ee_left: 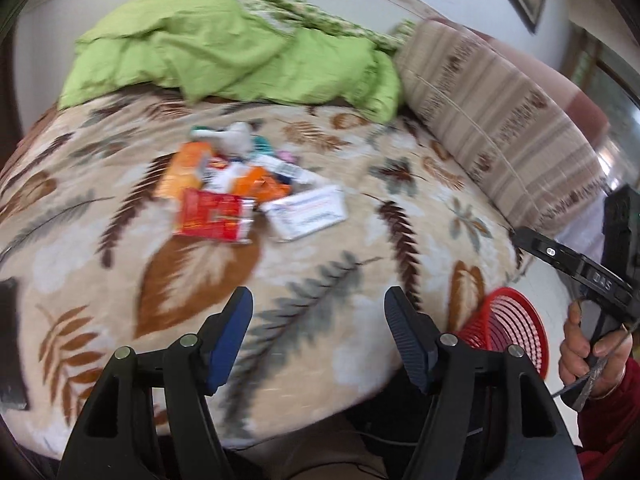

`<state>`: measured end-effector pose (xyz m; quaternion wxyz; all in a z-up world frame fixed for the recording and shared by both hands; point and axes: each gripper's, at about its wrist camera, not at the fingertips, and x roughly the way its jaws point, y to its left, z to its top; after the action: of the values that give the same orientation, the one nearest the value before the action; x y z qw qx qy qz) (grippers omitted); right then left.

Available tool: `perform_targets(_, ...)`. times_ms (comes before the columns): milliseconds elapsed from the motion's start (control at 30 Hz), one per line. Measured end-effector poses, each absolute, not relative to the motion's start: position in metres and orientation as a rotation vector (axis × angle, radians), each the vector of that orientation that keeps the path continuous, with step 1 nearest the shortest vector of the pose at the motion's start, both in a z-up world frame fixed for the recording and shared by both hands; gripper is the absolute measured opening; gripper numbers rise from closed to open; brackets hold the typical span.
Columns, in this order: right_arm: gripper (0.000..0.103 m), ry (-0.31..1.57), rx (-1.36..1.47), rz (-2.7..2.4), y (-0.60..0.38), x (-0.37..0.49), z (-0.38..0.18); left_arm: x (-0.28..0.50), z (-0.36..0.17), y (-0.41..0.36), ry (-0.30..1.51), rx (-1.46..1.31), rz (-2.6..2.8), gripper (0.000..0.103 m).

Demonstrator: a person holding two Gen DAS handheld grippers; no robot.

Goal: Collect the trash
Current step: 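Return both tools to the trash pile on the bed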

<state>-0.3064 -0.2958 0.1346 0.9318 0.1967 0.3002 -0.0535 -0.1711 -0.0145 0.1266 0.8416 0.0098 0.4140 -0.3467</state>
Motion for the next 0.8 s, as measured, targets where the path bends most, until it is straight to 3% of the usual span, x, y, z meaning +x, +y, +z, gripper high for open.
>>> perform_targets(233,0.069,0.795,0.442,0.046,-0.283,-0.167,0.093,-0.150,0.116,0.025,0.884,-0.039,-0.652,0.068)
perform_targets(400,0.068,0.825,0.487,0.015,-0.291,-0.088,0.068,-0.134,0.110,0.043,0.884,-0.053,-0.605,0.068)
perform_targets(500,0.062,0.844,0.537,0.021,-0.300,-0.055,0.051,-0.122,0.104,0.050,0.898,-0.067,-0.576,0.068)
perform_targets(800,0.058,0.994,0.544,0.219,-0.263,-0.089,0.026,-0.095,0.078,0.054,0.948,-0.089,-0.537,0.068)
